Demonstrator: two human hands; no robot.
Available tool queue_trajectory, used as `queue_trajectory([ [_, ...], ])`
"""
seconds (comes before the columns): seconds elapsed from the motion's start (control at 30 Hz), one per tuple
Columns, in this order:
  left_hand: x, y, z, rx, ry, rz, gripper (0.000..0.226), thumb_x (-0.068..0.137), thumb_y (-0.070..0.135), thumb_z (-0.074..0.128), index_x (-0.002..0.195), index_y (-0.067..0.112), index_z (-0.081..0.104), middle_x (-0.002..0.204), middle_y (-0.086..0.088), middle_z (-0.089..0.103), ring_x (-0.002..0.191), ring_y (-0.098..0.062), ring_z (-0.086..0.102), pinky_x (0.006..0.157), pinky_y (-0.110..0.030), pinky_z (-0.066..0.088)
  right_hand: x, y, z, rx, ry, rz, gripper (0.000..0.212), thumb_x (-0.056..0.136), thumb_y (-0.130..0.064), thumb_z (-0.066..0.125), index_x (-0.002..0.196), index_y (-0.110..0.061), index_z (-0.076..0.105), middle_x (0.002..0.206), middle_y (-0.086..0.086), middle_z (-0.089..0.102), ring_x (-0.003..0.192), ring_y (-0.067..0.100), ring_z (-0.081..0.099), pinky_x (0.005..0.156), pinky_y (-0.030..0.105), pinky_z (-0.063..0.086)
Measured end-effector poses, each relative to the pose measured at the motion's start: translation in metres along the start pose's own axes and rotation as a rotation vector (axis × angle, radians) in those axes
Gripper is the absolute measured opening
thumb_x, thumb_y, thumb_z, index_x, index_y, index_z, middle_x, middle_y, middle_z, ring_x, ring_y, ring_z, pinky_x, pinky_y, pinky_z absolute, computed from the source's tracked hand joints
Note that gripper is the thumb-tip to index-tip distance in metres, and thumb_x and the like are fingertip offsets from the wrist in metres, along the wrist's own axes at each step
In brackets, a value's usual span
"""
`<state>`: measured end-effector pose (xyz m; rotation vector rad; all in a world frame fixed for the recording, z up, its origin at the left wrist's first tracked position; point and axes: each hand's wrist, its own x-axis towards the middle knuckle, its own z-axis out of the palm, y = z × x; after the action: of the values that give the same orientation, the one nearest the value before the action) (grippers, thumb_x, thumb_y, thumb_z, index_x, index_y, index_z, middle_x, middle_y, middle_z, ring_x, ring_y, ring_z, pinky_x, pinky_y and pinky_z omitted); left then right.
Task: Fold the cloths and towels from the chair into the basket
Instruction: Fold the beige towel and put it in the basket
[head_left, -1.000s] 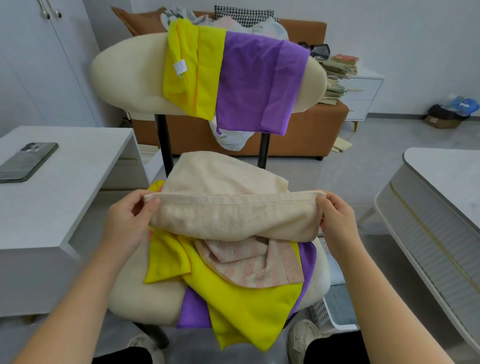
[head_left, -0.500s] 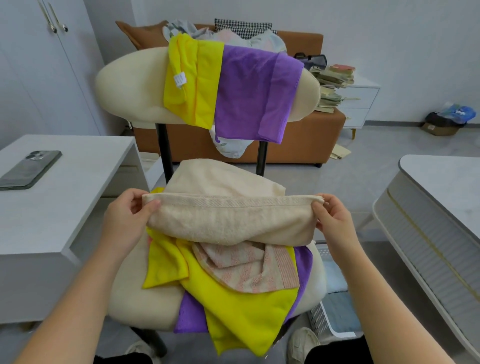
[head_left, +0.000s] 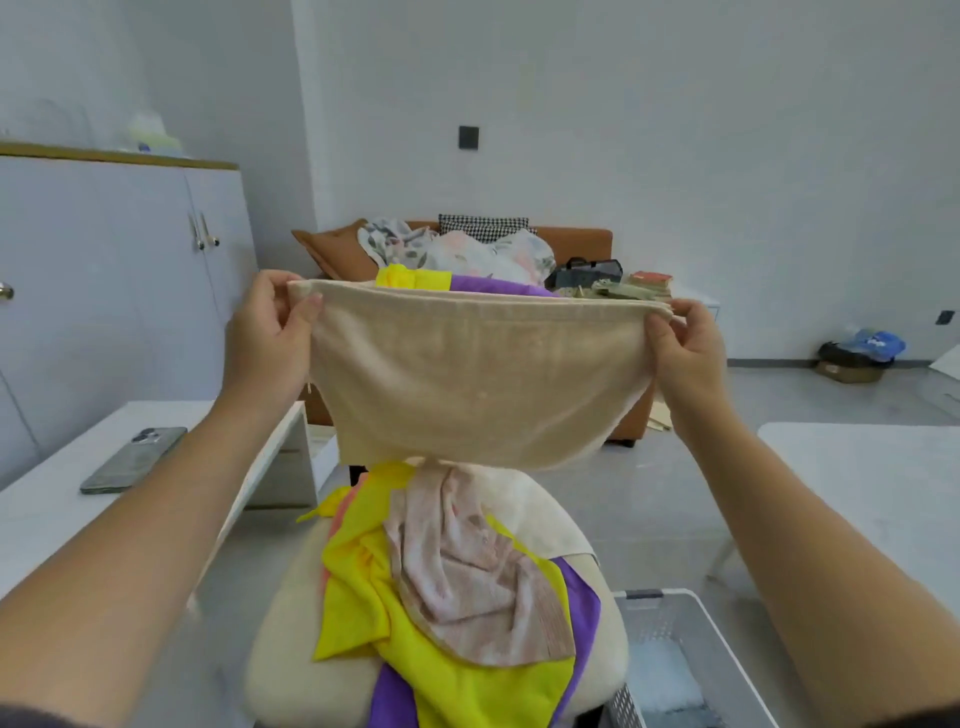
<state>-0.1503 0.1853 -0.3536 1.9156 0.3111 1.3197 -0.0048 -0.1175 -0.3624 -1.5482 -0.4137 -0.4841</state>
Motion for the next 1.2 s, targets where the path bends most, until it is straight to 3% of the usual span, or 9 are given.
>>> queue_trajectory([
  [0.13,0.015,0.059,0.012,-0.013,0.232,0.117,0.024,0.100,0.020,0.038,0.109,0.000,0.049,0.087,-0.001,0.052,0.075,-0.015,0.045,0.064,-0.022,0.030,0.007,-0.050,0.020,-0.024,0.075,-0.115,0.006,0.099,-0.021,0.039,0.105,-0.020,0.041,0.088,-0.008,0.051,0.076,0.003,0.049,0.067,0.014,0.039],
  [0.33,0.037,0.075,-0.003,0.130,0.219,0.126,0.027,0.100,0.022,0.036,0.111,0.000,0.047,0.102,-0.019,0.060,0.091,-0.033,0.054,0.068,-0.031,0.031,0.015,-0.079,-0.001,-0.183,0.110,-0.173,0.013,0.100,-0.017,0.034,0.111,-0.014,0.041,0.079,-0.012,0.047,0.070,0.000,0.045,0.057,0.008,0.035],
  [0.47,0.029,0.066,-0.004,0.160,0.118,0.020,0.022,0.100,0.022,0.038,0.108,0.005,0.048,0.110,-0.019,0.059,0.100,-0.031,0.054,0.069,-0.026,0.029,0.008,-0.066,-0.006,-0.224,0.062,-0.132,0.012,0.100,-0.018,0.034,0.109,-0.016,0.041,0.081,-0.011,0.048,0.071,0.000,0.046,0.054,0.004,0.034],
  [0.67,0.016,0.044,-0.005,0.145,0.000,-0.107,0.031,0.100,0.026,0.040,0.116,0.001,0.050,0.113,-0.014,0.057,0.106,-0.026,0.052,0.075,-0.025,0.031,0.000,-0.040,-0.007,-0.231,0.019,-0.049,0.007,0.100,-0.023,0.036,0.105,-0.020,0.040,0.084,-0.013,0.050,0.080,0.008,0.050,0.076,0.029,0.038],
  [0.77,0.018,0.043,-0.008,0.123,-0.010,-0.125,0.032,0.100,0.027,0.040,0.117,0.002,0.050,0.102,-0.004,0.051,0.096,-0.019,0.047,0.074,-0.022,0.030,0.001,-0.041,-0.009,-0.184,0.004,-0.041,0.013,0.101,-0.025,0.037,0.110,-0.018,0.043,0.086,-0.014,0.049,0.081,0.002,0.049,0.075,0.025,0.039],
  [0.93,0.021,0.049,-0.016,0.128,-0.008,-0.098,0.033,0.100,0.031,0.038,0.117,0.005,0.051,0.104,-0.001,0.050,0.094,-0.016,0.045,0.078,-0.026,0.033,0.006,-0.053,-0.012,-0.160,-0.008,-0.074,0.014,0.101,-0.023,0.039,0.112,-0.015,0.044,0.086,-0.015,0.046,0.078,-0.001,0.046,0.067,0.013,0.038],
  [1.1,0.027,0.051,-0.021,0.169,0.003,-0.087,0.034,0.100,0.031,0.038,0.119,0.006,0.051,0.112,-0.006,0.054,0.096,-0.016,0.045,0.079,-0.027,0.033,0.013,-0.058,-0.013,-0.158,-0.033,-0.056,0.020,0.100,-0.025,0.043,0.114,-0.013,0.049,0.081,-0.011,0.048,0.077,0.006,0.048,0.070,0.021,0.041],
  [1.2,0.029,0.046,-0.017,0.200,-0.004,-0.099,0.035,0.100,0.031,0.038,0.119,0.005,0.050,0.121,-0.012,0.056,0.105,-0.022,0.049,0.080,-0.027,0.033,0.017,-0.052,-0.011,-0.176,-0.048,-0.039,0.018,0.100,-0.025,0.043,0.112,-0.013,0.049,0.083,-0.013,0.048,0.076,0.004,0.048,0.068,0.018,0.040],
])
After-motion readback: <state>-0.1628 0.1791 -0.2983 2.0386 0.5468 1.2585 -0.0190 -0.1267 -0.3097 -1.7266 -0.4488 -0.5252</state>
